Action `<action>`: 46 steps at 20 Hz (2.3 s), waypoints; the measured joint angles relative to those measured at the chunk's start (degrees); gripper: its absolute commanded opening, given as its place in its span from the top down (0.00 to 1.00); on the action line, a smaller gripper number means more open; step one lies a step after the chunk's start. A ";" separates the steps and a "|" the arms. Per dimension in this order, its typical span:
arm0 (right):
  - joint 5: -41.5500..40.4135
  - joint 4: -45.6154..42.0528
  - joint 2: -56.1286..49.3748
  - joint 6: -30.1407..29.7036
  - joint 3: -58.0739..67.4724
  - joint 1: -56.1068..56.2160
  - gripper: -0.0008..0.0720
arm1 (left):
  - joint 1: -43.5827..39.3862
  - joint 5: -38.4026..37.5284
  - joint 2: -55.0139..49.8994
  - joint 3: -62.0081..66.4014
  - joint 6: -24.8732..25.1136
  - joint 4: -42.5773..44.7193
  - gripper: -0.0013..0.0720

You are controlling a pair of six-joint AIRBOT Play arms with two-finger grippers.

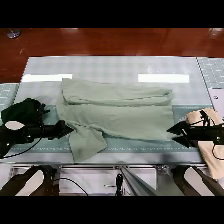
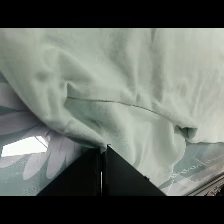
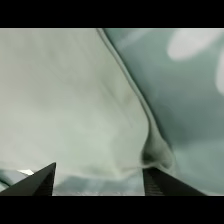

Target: Fold the shirts.

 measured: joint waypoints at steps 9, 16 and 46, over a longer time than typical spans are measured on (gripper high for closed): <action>-2.67 7.17 -8.07 -3.96 0.00 0.00 0.13 | 0.00 0.52 0.00 0.00 0.02 -0.04 0.95; -3.87 12.17 -12.70 -8.61 -0.04 0.00 0.59 | 0.00 0.63 0.00 0.00 0.00 -0.04 0.95; -4.28 17.59 -30.18 -10.03 39.12 9.79 0.97 | -6.58 -5.11 -41.88 64.52 -12.85 0.07 0.96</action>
